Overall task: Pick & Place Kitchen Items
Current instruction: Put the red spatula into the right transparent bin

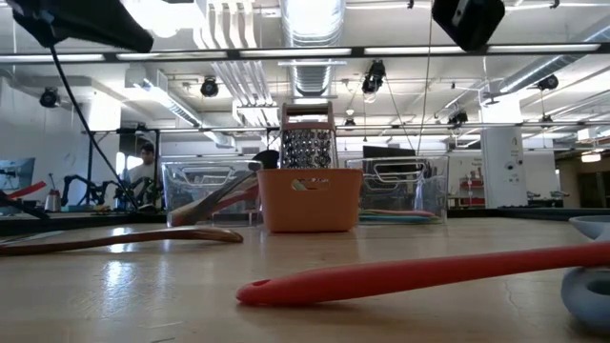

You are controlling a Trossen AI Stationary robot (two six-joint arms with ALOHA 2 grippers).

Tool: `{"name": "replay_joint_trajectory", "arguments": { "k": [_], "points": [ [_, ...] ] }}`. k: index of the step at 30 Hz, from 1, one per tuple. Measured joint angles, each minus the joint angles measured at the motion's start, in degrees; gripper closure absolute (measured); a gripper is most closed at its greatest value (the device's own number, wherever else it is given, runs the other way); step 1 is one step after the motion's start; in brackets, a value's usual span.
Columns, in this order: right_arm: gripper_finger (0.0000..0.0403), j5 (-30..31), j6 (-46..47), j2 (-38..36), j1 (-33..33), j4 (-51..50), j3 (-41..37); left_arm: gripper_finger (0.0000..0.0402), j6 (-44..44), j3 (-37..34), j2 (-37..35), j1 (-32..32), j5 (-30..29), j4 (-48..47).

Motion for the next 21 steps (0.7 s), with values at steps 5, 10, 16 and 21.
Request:
{"name": "replay_joint_trajectory", "arguments": {
  "k": [5, 10, 16, 21],
  "points": [
    [0.0356, 3.06, -3.24, 5.63, 1.82, -0.65, 5.18, 0.0357, -3.01, -6.49, -5.17, 0.27, 2.55, 1.33],
    [0.0361, 3.16, -3.54, 12.21, 2.92, -14.29, 15.23, 0.037, -2.97, -13.27, -9.88, 0.65, 9.32, 8.42],
    [0.0364, -1.73, 5.72, 21.2, 4.16, -40.66, 31.28, 0.0381, -1.07, -19.46, -13.66, 1.05, 14.22, 14.82],
    [0.0364, -9.94, 10.51, 27.27, 4.27, -50.04, 41.5, 0.0376, 0.04, -20.42, -15.09, 1.14, 14.18, 15.0]
  ]
}}
